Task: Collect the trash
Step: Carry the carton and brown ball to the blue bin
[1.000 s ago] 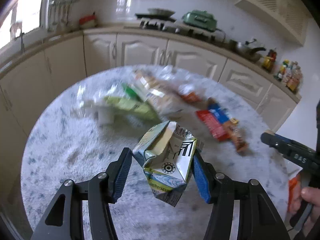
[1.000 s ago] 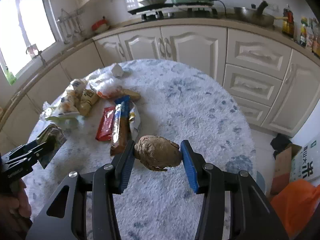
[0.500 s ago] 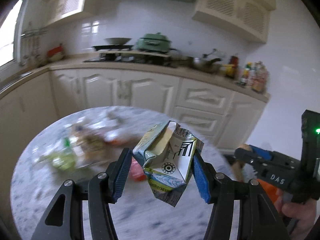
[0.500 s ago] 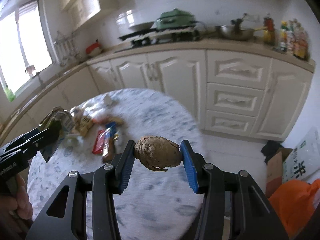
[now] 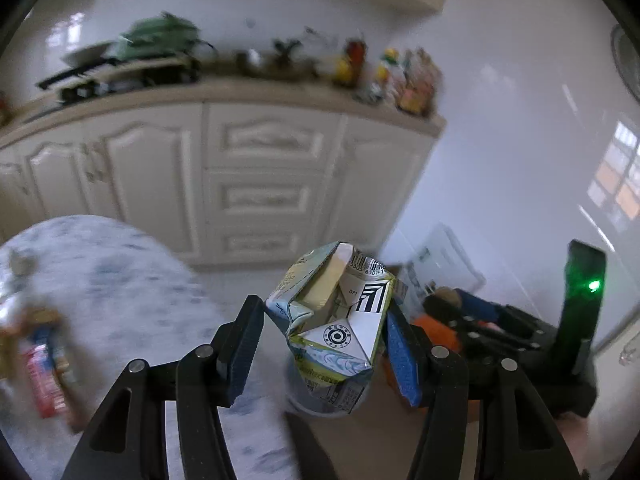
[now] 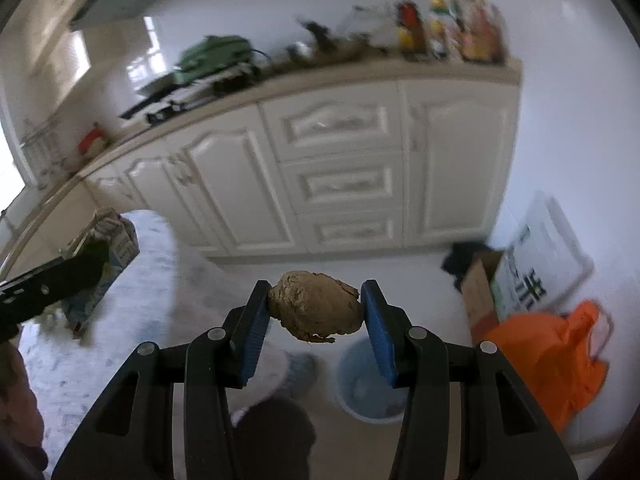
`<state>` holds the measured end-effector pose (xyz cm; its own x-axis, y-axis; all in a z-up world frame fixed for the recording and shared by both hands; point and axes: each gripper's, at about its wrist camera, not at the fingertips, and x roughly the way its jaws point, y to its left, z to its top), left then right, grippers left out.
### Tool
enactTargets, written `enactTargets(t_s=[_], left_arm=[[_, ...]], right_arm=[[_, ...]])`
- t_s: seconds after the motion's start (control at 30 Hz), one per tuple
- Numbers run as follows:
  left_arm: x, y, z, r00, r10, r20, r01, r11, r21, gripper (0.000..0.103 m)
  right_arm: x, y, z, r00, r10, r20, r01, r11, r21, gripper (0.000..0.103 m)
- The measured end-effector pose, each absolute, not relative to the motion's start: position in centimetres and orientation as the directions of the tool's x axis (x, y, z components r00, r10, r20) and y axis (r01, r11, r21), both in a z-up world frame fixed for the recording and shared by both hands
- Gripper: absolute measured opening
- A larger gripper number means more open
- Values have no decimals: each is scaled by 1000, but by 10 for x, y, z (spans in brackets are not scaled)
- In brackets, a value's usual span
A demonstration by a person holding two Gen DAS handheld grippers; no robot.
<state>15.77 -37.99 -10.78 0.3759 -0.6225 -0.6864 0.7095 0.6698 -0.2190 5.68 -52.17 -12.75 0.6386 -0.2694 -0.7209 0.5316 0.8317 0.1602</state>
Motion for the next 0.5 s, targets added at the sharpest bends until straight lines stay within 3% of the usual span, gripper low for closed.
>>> enactTargets(t_s=[0.4,0.43,0.5], left_arm=[[205,-521,-165,182,-480,-858,781,601,-170,56],[208,-531,-169,176,-458,-871,783,602,-158,57],[212,-542,-182,165,-412,-896,780,611,-137,57]], right_arm=[[52,-595,-213,551,-190,-813,614,752,239,49],[52,-599,-219,538,-186,-822,621,747,237,51],[49,-605,-228,532,-185,-826,637,731,245,64]])
